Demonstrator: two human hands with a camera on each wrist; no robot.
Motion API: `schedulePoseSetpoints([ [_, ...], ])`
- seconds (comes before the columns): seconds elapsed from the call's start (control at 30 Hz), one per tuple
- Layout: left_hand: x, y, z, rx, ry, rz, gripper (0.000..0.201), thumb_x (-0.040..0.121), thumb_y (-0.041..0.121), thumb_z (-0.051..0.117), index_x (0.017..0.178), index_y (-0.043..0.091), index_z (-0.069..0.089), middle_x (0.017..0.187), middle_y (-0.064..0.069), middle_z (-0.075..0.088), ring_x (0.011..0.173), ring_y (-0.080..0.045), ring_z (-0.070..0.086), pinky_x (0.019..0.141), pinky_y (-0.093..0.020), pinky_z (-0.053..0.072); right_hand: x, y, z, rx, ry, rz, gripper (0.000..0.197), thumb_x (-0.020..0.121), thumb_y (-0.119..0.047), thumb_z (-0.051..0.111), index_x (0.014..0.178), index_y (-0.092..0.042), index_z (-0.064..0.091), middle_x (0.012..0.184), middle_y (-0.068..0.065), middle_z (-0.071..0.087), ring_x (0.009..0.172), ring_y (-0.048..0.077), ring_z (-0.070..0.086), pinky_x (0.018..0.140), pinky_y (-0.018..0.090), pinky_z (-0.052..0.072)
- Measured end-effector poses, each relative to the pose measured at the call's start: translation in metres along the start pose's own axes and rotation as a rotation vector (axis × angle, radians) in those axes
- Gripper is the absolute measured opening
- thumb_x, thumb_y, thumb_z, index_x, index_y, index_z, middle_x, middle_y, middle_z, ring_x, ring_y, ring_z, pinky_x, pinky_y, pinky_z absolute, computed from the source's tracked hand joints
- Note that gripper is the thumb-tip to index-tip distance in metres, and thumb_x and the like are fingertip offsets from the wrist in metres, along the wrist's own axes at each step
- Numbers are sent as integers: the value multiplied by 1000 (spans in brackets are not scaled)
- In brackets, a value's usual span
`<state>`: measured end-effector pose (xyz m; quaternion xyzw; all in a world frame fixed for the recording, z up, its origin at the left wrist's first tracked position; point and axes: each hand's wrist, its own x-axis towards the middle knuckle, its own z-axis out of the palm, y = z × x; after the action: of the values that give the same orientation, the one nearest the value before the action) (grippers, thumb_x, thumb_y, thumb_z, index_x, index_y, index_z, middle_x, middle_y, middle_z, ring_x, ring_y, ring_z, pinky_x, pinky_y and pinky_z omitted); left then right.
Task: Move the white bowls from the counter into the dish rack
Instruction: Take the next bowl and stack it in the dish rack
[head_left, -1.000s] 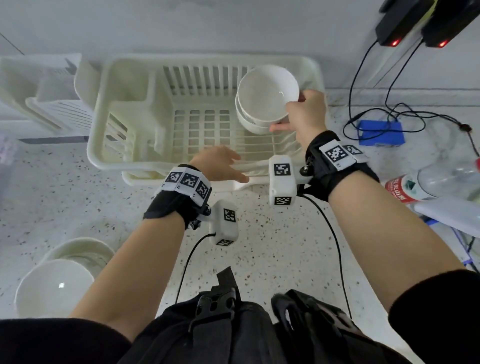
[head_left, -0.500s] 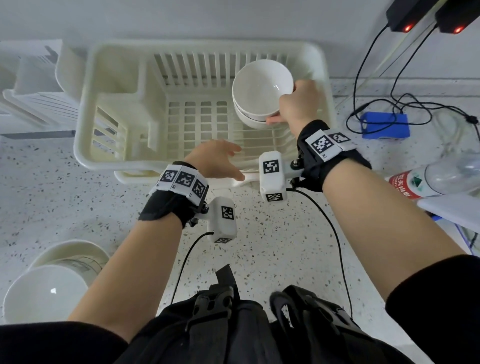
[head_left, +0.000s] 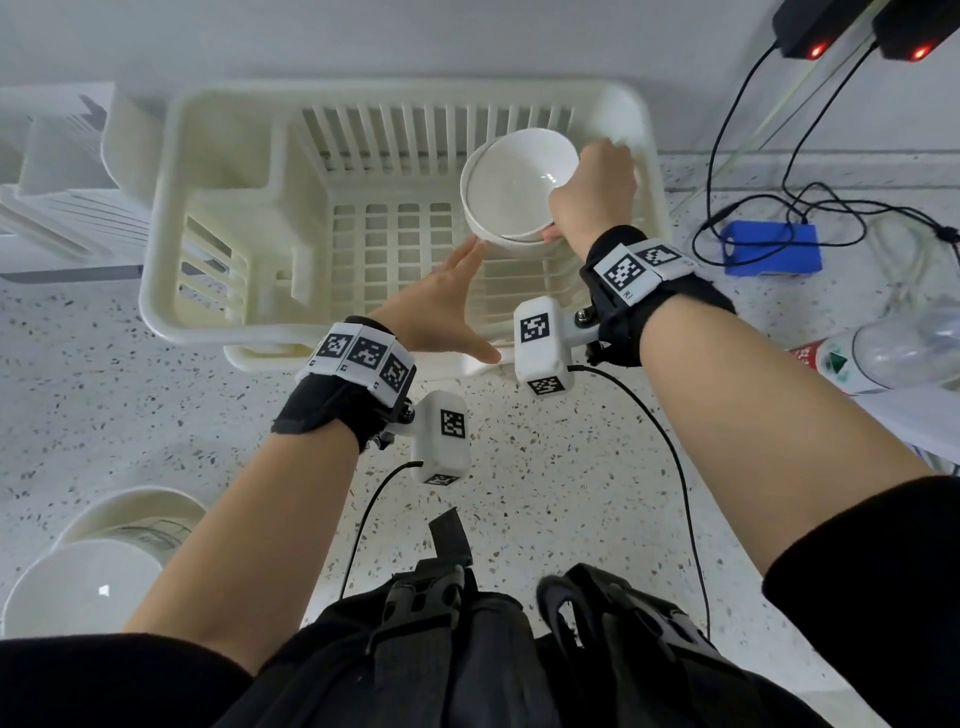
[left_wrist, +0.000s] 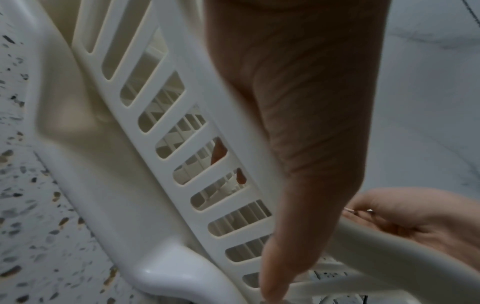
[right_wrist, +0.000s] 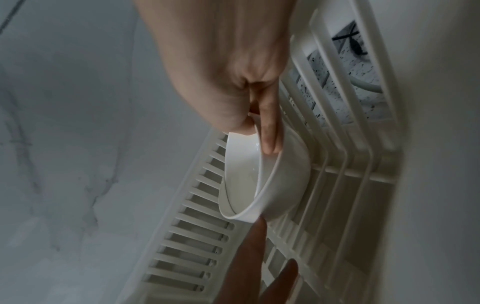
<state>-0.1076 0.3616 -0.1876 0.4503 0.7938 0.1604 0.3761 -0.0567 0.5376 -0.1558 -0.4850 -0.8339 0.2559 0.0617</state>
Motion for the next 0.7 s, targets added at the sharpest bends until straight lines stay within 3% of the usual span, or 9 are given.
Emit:
schedulePoseSetpoints([
  [0.07, 2, -1, 2, 12, 7, -2, 124, 63, 41, 80, 148, 19, -8, 159, 3, -10, 146, -16, 8, 120, -43, 17, 0, -1, 0, -5, -6, -10, 37, 88, 3, 54, 124, 0, 50, 145, 21, 37, 130, 34, 45, 95, 31, 47],
  [0.17, 2, -1, 2, 3, 18, 8, 124, 62, 38, 80, 148, 18, -8, 159, 1, -9, 146, -18, 12, 119, -44, 20, -2, -1, 3, 66, -31, -14, 41, 87, 3, 57, 126, -5, 48, 144, 19, 35, 124, 38, 48, 72, 38, 60],
  [0.27, 1, 1, 1, -1, 26, 23, 124, 64, 34, 80, 147, 16, -9, 159, 0, -10, 145, -18, 13, 118, -36, 18, -4, 3, 5, 118, -29, -24, 50, 85, -1, 63, 131, -10, 44, 142, 17, 35, 125, 38, 46, 57, 28, 56],
  [0.37, 2, 2, 2, -1, 25, 34, 124, 64, 33, 80, 147, 16, -10, 159, 1, -11, 145, -19, 14, 118, -36, 20, -3, 7, 7, 150, -16, -46, 58, 85, 1, 62, 137, -14, 42, 139, 15, 36, 124, 37, 46, 59, 28, 59],
  [0.47, 3, 2, 2, -8, 18, 30, 125, 64, 33, 80, 147, 17, -11, 159, 2, -12, 145, -18, 14, 119, -37, 20, -1, 11, 9, 134, -26, -84, 53, 88, 2, 59, 137, -11, 45, 144, 16, 32, 123, 35, 49, 42, 10, 50],
  [0.5, 3, 2, 2, -10, 17, 27, 125, 64, 33, 81, 147, 16, -11, 159, 2, -12, 145, -18, 14, 119, -37, 19, 0, 12, 10, 113, -34, -88, 50, 88, 2, 58, 136, -8, 46, 146, 16, 30, 122, 36, 51, 42, 9, 48],
  [0.6, 4, 3, 3, -10, 15, 24, 125, 64, 32, 80, 147, 16, -11, 159, 2, -12, 145, -18, 14, 119, -38, 19, 3, 14, 11, 56, -56, -76, 48, 89, 0, 60, 134, -4, 48, 148, 17, 27, 121, 37, 52, 56, 20, 55],
  [0.7, 3, 3, 3, -4, 16, 21, 125, 64, 33, 80, 147, 15, -11, 159, 2, -12, 145, -18, 13, 119, -38, 18, 3, 14, 9, 54, -72, -76, 51, 85, 1, 63, 133, -3, 49, 147, 19, 28, 118, 37, 55, 60, 23, 56],
])
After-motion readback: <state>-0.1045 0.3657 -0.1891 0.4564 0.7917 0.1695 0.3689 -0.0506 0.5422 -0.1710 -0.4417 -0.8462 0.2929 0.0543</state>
